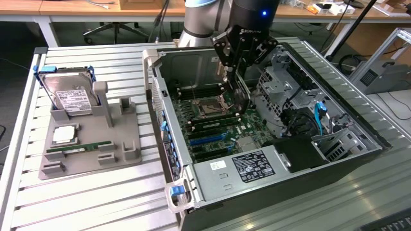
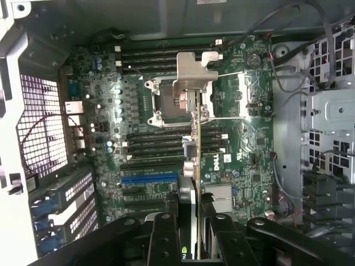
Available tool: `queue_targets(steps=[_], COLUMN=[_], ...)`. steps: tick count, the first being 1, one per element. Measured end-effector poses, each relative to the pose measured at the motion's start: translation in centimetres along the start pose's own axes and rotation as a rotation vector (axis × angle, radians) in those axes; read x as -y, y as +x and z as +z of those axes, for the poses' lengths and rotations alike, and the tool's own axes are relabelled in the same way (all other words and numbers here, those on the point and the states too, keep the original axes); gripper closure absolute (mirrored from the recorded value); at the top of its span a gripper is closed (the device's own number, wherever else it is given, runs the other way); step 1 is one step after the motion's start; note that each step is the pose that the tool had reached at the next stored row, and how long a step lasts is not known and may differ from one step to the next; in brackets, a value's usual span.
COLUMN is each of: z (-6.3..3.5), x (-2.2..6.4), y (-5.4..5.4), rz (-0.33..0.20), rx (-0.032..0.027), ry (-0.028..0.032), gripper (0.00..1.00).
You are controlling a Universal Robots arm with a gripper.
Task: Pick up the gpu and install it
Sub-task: 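Pick up the gpu and move the gpu toward the slot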
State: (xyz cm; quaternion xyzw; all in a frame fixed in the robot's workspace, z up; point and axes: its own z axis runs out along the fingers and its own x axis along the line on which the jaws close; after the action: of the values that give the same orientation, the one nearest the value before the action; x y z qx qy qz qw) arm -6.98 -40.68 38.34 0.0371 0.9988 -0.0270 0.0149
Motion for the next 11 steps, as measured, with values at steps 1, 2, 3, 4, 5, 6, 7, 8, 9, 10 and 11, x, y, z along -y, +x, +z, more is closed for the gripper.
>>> queue_targets(steps=[1,2,3,4,5,6,7,8,9,10,11], z=[0.04,0.07,0.09,0.11,0.11,0.11,0.11,0.11,0.11,0.11,0.11], x=[-0.01,-0.03,-0.04,-0.05,-0.05,-0.05,-0.06,-0.06,-0.06,-0.06,-0.06], y=[-0.15,-0.29,-0.44,-0.57,-0.65,-0.66,-0.67,-0.67,-0.67,-0.67,-0.67], rz=[0.000,0.000,0.000,0.000,0.000,0.000,0.000,0.000,0.000,0.000,0.000], rx=[0.0000,0.0000,0.0000,0.0000,0.0000,0.0000,0.0000,0.0000,0.0000,0.0000,0.0000], ry=[-0.0001,0.0000,0.0000,-0.0001,-0.0001,0.0000,0.0000,0.0000,0.0000,0.0000,0.0000], gripper=[0.73,0.73,0.73,0.73,0.73,0.73,0.73,0.73,0.73,0.73,0.73])
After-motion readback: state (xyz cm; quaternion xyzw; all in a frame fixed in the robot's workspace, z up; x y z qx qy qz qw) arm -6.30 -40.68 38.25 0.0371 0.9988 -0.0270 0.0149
